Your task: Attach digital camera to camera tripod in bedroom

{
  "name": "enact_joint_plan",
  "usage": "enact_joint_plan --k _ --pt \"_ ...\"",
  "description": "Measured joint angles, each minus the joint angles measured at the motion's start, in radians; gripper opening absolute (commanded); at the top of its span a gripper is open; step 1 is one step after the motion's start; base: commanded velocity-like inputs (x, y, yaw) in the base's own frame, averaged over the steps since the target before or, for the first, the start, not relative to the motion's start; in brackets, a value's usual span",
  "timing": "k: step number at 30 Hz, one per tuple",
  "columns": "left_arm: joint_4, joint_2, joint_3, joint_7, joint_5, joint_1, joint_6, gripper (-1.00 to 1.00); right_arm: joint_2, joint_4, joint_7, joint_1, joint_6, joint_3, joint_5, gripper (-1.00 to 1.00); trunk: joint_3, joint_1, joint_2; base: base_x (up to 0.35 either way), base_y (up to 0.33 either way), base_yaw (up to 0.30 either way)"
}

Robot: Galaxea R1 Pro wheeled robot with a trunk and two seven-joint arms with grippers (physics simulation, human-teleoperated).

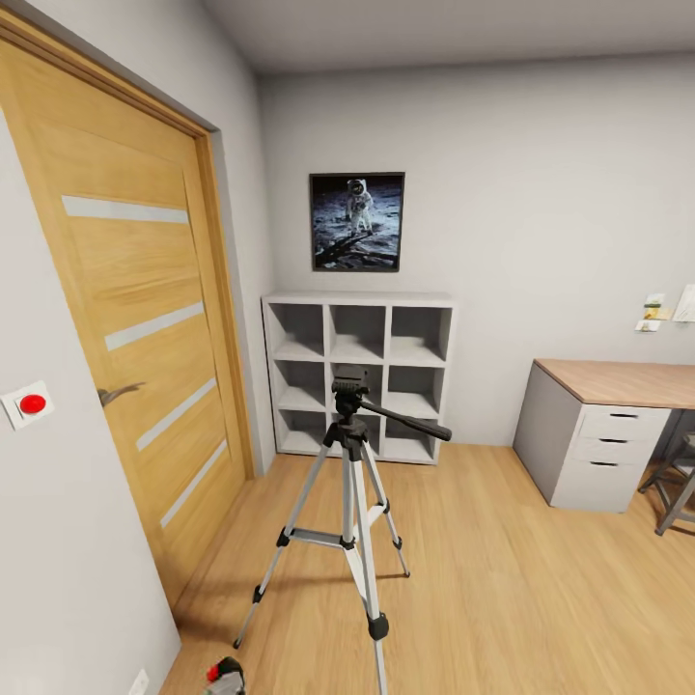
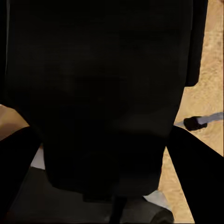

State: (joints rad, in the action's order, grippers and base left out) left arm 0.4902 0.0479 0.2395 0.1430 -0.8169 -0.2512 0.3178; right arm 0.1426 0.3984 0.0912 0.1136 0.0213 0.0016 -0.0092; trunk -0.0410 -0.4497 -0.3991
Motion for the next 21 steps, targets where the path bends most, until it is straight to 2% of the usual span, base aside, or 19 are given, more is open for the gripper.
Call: enact_joint_plan --k 1,2,3,5,7,10,13,21 --pt "0.176 -0.002 0.002 -0.001 0.001 -0.009 0.001 -1.0 -0.001 0.002 0.002 0.0 0.001 0.0 0.002 1.0 0.0 0.0 0.0 0.0 0.0 0.0" --pt "0.219 -0.009 0.003 -0.003 -0.002 -0.091 0.005 -1.0 -0.006 0.011 0.008 -0.003 0.008 0.001 0.006 1.0 0.0 0.0 0.0 0.0 0.0 0.0" --pt "0.215 -0.01 0.002 -0.003 0.0 -0.134 0.006 -1.0 -0.006 0.013 0.008 -0.004 0.01 0.001 0.005 1.0 0.0 0.0 0.0 0.0 0.0 0.0" --pt "0.209 -0.01 0.003 -0.003 0.002 -0.113 0.007 -1.0 -0.007 0.014 0.009 -0.007 0.012 0.001 0.003 1.0 0.0 0.0 0.0 0.0 0.0 0.0" --pt "0.222 -0.007 0.004 -0.004 0.005 -0.172 0.006 -1.0 -0.008 0.015 0.008 -0.01 0.008 0.001 -0.001 1.0 0.0 0.0 0.0 0.0 0.0 0.0" --pt "0.226 -0.004 0.004 -0.004 0.018 -0.209 0.004 -1.0 -0.011 0.016 0.008 -0.01 0.004 0.0 -0.002 1.0 0.0 0.0 0.0 0.0 0.0 0.0" --pt "0.226 -0.004 0.004 -0.005 0.044 -0.231 0.0 -1.0 -0.012 0.015 0.007 -0.011 0.002 0.0 -0.003 1.0 0.0 0.0 0.0 0.0 0.0 0.0" --pt "0.21 -0.016 0.004 -0.001 0.147 -0.248 -0.007 -1.0 -0.014 0.01 0.001 -0.011 0.001 0.0 0.002 1.0 0.0 0.0 0.0 0.0 0.0 0.0"
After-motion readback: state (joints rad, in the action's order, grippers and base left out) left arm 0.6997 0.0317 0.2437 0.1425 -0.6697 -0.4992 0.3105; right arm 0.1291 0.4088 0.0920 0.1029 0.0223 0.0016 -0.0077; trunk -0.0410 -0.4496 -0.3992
